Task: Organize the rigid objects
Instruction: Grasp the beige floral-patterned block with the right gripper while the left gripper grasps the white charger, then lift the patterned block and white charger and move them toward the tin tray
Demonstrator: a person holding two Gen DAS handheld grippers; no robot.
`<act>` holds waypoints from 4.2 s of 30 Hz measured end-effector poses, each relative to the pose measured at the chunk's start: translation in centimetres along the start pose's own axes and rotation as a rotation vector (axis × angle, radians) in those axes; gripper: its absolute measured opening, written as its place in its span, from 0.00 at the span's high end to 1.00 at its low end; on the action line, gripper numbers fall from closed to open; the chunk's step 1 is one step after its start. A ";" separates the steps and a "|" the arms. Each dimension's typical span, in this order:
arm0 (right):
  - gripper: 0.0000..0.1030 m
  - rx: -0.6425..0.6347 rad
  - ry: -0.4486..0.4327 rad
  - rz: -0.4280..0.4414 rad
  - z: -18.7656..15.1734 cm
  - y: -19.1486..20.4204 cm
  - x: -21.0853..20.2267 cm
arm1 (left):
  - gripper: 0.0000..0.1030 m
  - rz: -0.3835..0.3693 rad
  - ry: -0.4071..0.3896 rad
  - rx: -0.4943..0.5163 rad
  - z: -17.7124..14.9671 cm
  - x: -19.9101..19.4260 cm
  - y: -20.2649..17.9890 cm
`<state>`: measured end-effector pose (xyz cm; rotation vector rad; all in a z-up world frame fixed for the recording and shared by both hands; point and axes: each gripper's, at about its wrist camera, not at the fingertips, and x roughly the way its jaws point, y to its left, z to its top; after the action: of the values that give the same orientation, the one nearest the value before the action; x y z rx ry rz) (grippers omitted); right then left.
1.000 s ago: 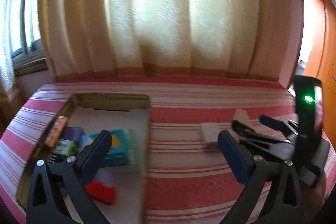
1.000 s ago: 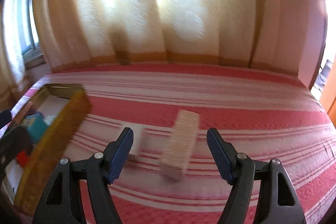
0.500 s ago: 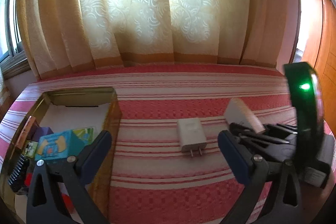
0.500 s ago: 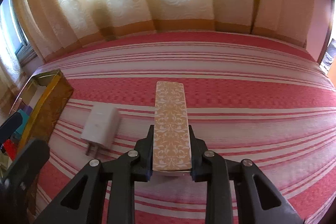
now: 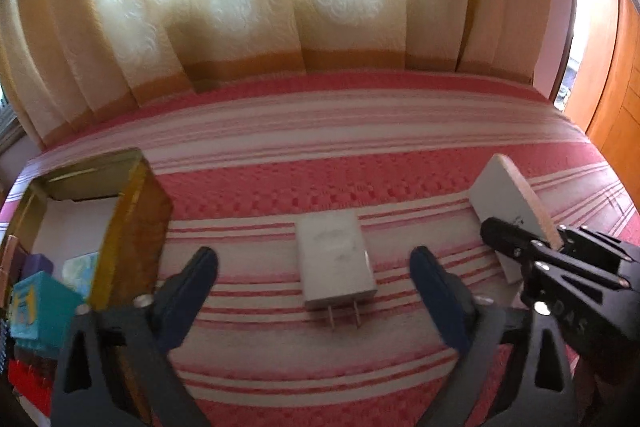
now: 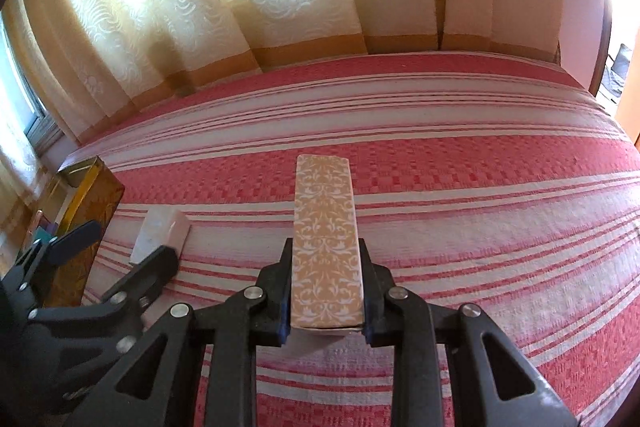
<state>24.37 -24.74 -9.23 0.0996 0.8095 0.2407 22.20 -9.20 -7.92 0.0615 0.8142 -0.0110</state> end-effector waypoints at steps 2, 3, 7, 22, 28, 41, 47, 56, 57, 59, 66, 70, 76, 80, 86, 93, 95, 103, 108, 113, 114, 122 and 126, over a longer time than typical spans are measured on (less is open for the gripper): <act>0.73 -0.006 0.002 0.001 0.1 0.1 0.1 | 0.27 -0.013 0.032 0.003 0.0 0.7 0.0; 0.73 -0.007 0.002 0.001 0.1 0.1 0.2 | 0.32 -0.018 0.040 0.003 0.0 0.9 0.1; 0.73 -0.022 -0.001 -0.001 0.2 0.4 0.1 | 0.58 -0.051 0.056 0.008 -0.1 1.0 0.0; 0.73 -0.091 -0.176 0.016 -0.6 1.9 -3.3 | 0.64 -0.029 -0.135 0.022 -1.3 -3.6 -0.1; 0.73 -0.099 -0.200 0.032 -1.0 2.8 -4.1 | 0.64 0.015 -0.253 0.035 -2.1 -5.9 0.1; 0.73 -0.103 -0.263 0.028 -2.2 3.3 -6.2 | 0.64 0.023 -0.368 -0.012 -3.8 -8.6 2.1; 0.73 -0.133 -0.292 0.022 -3.2 4.3 -7.5 | 0.64 0.019 -0.388 -0.026 -4.8 -9.6 2.8; 0.73 -0.141 -0.324 0.033 -3.8 5.0 -8.7 | 0.64 0.010 -0.405 -0.025 -5.8 -10.5 3.2; 0.73 -0.143 -0.325 0.035 -3.9 5.0 -8.8 | 0.64 0.008 -0.407 -0.026 -5.9 -10.6 3.3; 0.73 -0.146 -0.324 0.039 -4.1 5.1 -8.9 | 0.64 0.004 -0.408 -0.027 -6.1 -10.8 3.4; 0.73 -0.162 -0.335 0.045 -4.6 5.6 -9.5 | 0.64 -0.008 -0.417 -0.030 -6.5 -11.3 3.7; 0.73 -0.169 -0.341 0.046 -4.8 5.9 -9.8 | 0.64 -0.014 -0.420 -0.035 -6.6 -11.5 4.0; 0.73 -0.172 -0.358 0.046 -5.3 6.1 -10.5 | 0.64 -0.018 -0.426 -0.038 -6.9 -11.8 4.1; 0.73 -0.173 -0.367 0.050 -5.7 6.3 -11.0 | 0.64 -0.024 -0.427 -0.047 -7.1 -12.0 4.3; 0.73 -0.182 -0.377 0.053 -6.1 6.6 -11.3 | 0.64 -0.031 -0.428 -0.054 -7.3 -12.2 4.5; 0.73 -0.184 -0.383 0.058 -6.3 6.8 -11.6 | 0.64 -0.028 -0.437 -0.050 -7.6 -12.5 4.5; 0.73 -0.187 -0.386 0.062 -6.5 7.0 -11.7 | 0.64 -0.027 -0.439 -0.048 -7.7 -12.6 4.4; 0.73 -0.195 -0.391 0.077 -6.8 7.7 -11.9 | 0.64 -0.031 -0.451 -0.061 -8.1 -13.2 5.0; 0.73 -0.203 -0.397 0.085 -7.0 8.3 -12.0 | 0.64 -0.030 -0.461 -0.067 -8.4 -13.5 5.4; 0.73 -0.208 -0.404 0.092 -7.3 8.7 -12.3 | 0.64 -0.030 -0.470 -0.068 -8.6 -13.7 5.7; 0.73 -0.208 -0.405 0.094 -7.3 8.8 -12.3 | 0.64 -0.031 -0.470 -0.069 -8.6 -13.7 5.7; 0.73 -0.219 -0.410 0.107 -7.7 9.7 -12.4 | 0.64 -0.032 -0.483 -0.079 -9.0 -14.1 6.3; 0.73 -0.226 -0.416 0.112 -7.9 10.1 -12.5 | 0.64 -0.032 -0.493 -0.090 -9.2 -14.4 6.7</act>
<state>8.60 -18.13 -4.06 -0.0188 0.3603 0.4002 5.82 -2.13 -3.43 -0.0395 0.3225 -0.0189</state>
